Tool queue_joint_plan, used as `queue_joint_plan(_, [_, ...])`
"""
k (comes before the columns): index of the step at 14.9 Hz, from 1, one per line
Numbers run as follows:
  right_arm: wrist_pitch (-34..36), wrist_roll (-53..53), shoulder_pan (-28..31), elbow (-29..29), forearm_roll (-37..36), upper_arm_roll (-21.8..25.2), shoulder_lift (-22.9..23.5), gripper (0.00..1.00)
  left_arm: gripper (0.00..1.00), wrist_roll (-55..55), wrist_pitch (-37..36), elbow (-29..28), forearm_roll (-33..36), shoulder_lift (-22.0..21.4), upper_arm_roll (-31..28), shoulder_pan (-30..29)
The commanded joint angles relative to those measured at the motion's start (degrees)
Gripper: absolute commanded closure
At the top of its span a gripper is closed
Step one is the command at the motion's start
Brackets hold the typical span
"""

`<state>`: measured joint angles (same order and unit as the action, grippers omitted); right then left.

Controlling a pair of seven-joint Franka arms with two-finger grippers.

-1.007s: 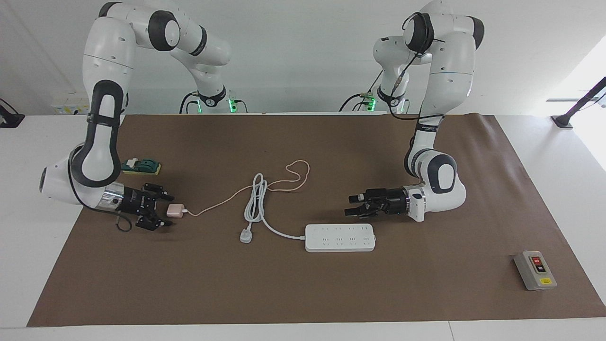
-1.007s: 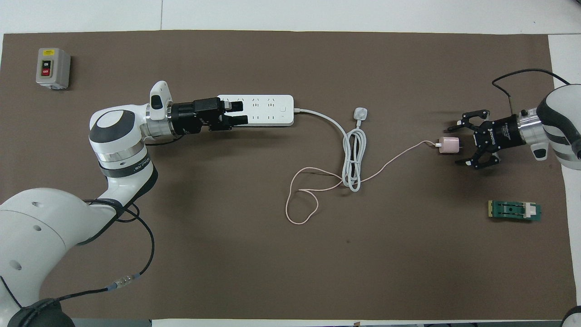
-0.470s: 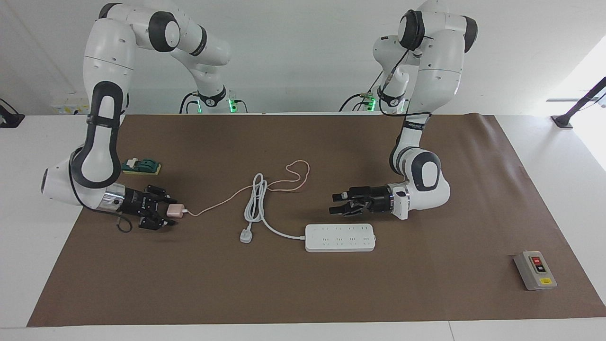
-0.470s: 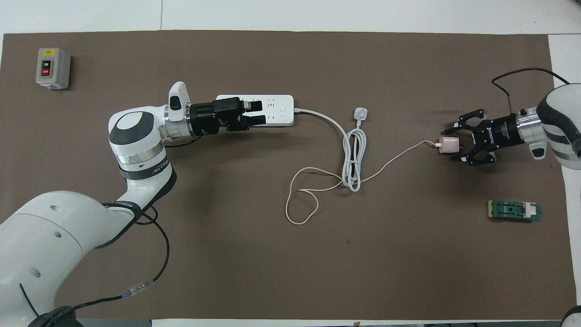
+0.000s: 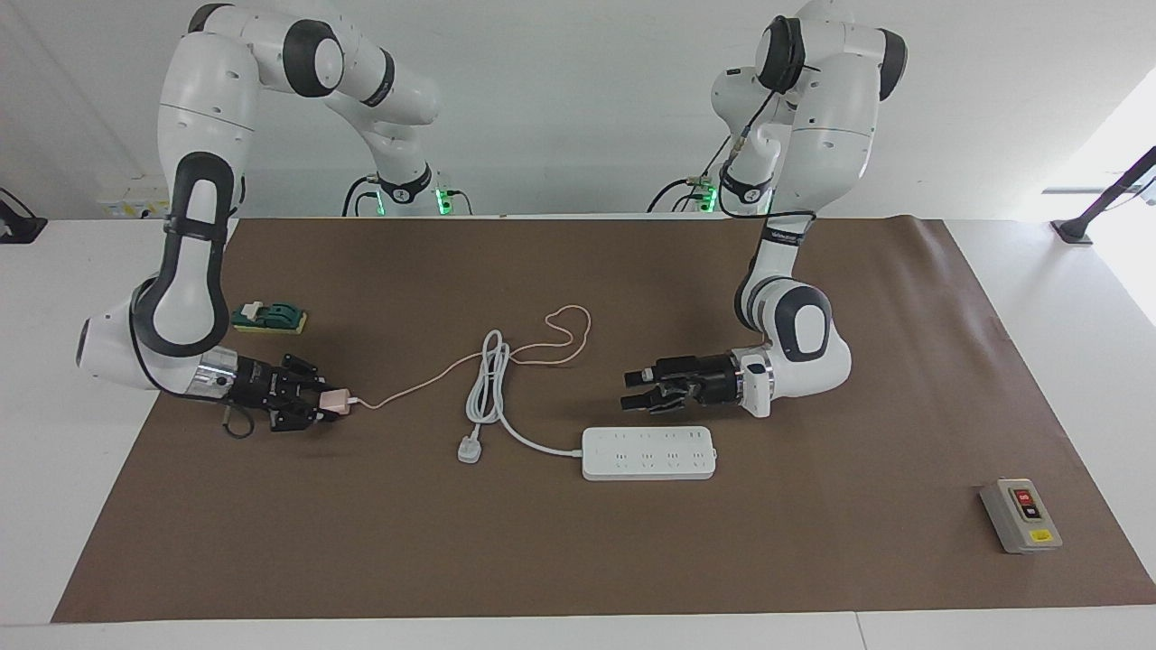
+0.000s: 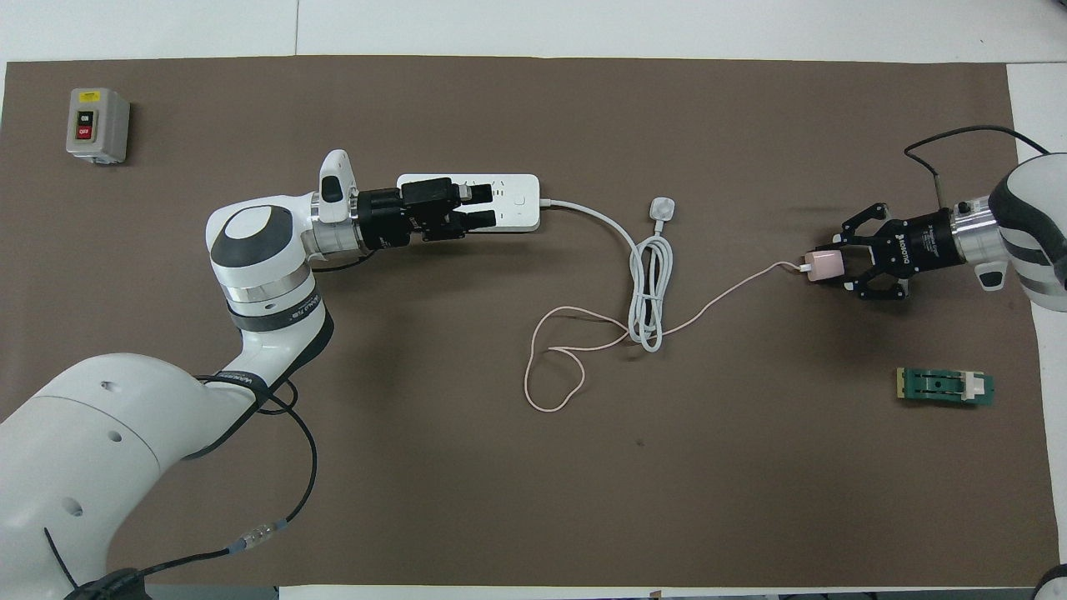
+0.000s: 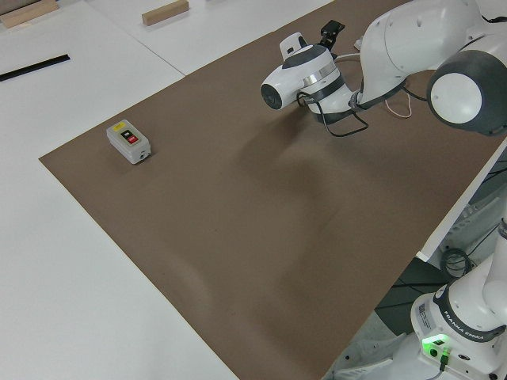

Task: Plug charger into power strip
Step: 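Grasp the pink charger with the right gripper and lift it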

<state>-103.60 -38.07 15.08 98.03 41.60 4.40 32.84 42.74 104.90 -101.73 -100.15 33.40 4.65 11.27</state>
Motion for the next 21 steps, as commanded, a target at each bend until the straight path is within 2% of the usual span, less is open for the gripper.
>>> queue_joint_plan(1, [-1.6, -1.5, -0.5, 0.2, 1.2, -0.4, 0.2, 1.0, 0.04, -0.6, 1.5, -1.9, -1.4, -1.9, -0.7, 1.2])
queue_joint_plan(7, [3.9, -9.9, -5.2, -5.7, 1.3, -1.1, -1.7, 1.0, 0.04, -0.6, 1.8, -1.9, -1.5, -1.8, -0.7, 1.2])
queue_joint_plan(12, [5.1, -19.0, -12.2, -8.5, 7.1, -1.1, -3.1, 1.0, 0.03, -0.4, 1.6, -1.9, -2.2, -1.7, -0.7, 1.1])
queue_joint_plan(18, [1.3, -27.5, -21.0, -11.0, 11.8, -1.1, -2.8, 1.0, 0.03, -0.2, 1.5, -1.9, -2.2, -1.5, -0.7, 0.9])
queue_joint_plan(21, [-4.2, -30.0, -26.1, -11.1, 12.7, -1.1, -2.6, 1.0, 0.02, -0.2, 1.5, -1.9, -2.2, -1.5, -0.7, 0.8])
